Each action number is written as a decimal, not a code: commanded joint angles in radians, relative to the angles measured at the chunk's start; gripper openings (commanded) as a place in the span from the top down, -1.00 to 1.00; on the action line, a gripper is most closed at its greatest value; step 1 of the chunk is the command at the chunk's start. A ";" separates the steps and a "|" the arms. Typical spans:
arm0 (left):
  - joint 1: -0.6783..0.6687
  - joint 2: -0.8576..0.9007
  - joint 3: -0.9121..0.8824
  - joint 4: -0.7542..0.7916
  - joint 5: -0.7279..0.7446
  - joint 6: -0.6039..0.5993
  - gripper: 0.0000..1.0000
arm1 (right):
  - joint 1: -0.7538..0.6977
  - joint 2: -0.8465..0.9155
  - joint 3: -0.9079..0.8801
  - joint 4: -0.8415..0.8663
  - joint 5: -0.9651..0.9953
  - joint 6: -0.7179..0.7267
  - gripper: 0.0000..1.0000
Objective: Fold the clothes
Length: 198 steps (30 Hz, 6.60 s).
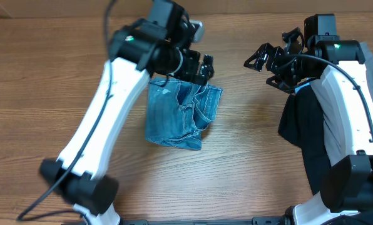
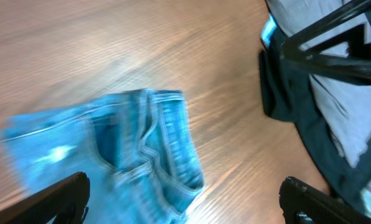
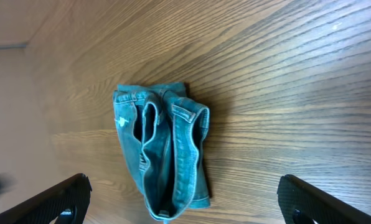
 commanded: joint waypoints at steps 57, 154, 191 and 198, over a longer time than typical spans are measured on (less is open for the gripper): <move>0.313 0.192 -0.672 0.145 -0.229 -0.222 0.14 | 0.467 0.284 -0.266 0.166 0.261 0.161 0.92; 0.158 0.027 -0.903 0.225 -0.208 -0.198 -0.82 | 0.446 0.167 -0.384 0.139 0.366 0.201 0.71; 0.167 -0.196 -0.927 0.208 -0.144 -0.183 -1.00 | 0.439 0.093 0.143 -0.236 0.470 0.095 -1.00; 0.167 -0.161 -0.991 0.359 -0.111 -0.170 -1.00 | 0.439 0.093 0.143 -0.195 0.531 0.095 -1.00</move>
